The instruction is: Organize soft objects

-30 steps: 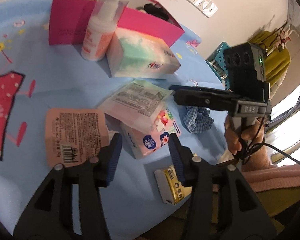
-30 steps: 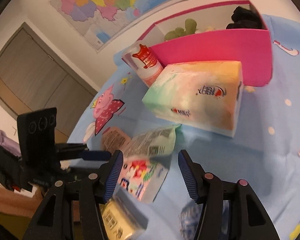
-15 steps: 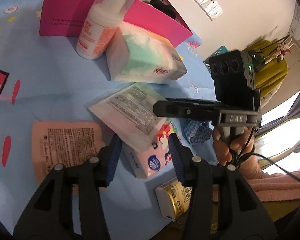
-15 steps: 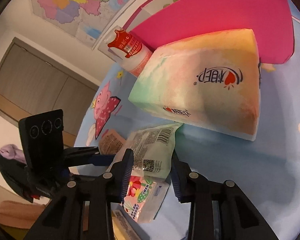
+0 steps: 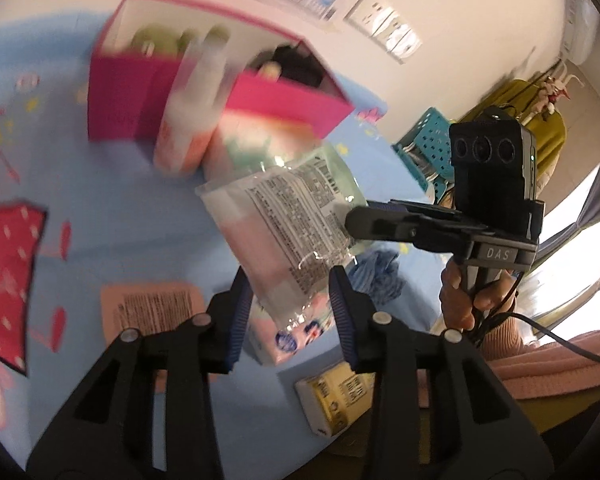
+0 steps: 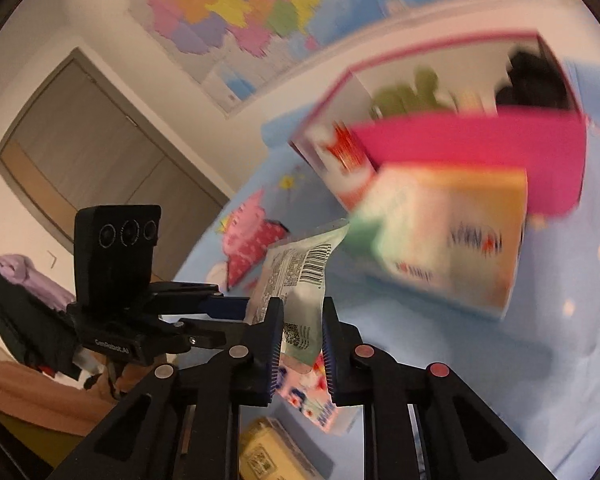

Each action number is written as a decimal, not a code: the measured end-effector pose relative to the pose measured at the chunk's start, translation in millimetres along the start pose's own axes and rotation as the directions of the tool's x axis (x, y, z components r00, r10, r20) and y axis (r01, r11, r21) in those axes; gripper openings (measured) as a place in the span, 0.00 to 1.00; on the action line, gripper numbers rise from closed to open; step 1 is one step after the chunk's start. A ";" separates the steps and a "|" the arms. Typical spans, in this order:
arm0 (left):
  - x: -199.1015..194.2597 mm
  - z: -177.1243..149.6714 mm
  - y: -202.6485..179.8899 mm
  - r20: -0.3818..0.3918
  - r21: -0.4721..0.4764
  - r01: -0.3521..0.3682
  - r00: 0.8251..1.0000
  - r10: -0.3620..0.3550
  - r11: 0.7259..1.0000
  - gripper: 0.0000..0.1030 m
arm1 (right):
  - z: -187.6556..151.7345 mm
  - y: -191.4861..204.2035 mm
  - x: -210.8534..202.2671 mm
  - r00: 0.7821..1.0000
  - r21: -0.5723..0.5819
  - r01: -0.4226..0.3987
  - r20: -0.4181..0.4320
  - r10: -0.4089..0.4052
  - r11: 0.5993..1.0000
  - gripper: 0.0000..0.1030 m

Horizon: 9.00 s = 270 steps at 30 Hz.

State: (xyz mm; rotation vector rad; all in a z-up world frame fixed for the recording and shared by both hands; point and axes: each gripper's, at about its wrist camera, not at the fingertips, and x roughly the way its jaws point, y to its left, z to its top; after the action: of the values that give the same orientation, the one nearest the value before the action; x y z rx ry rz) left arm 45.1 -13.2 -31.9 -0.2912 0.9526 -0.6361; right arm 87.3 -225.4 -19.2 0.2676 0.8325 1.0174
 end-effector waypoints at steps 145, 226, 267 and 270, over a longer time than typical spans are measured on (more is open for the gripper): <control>-12.3 157.0 52.3 0.187 0.001 -0.285 0.942 0.279 0.959 0.26 | 164.7 -20.8 60.8 0.986 -0.095 0.132 0.113 -0.121 0.987 0.18; 123.4 -1.2 -81.6 -0.267 0.206 0.110 0.962 -0.053 0.972 0.43 | -64.2 -36.5 -67.5 0.967 0.003 0.251 0.030 -0.251 0.968 0.13; 127.0 170.7 -48.7 -0.005 0.153 -0.273 0.961 0.277 0.950 0.33 | 118.8 -110.9 -32.7 0.928 -0.008 0.340 0.166 -0.334 0.940 0.32; 121.4 166.5 -54.1 0.025 0.178 -0.291 0.956 0.291 0.940 0.36 | 116.0 -115.4 -34.6 0.902 0.008 0.402 0.165 -0.398 0.916 0.39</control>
State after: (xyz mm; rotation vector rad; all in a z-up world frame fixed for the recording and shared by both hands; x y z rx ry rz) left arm 213.3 -137.9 7.5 0.0135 0.9112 -0.4453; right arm 236.3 -295.2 11.1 0.1453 0.6866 0.6098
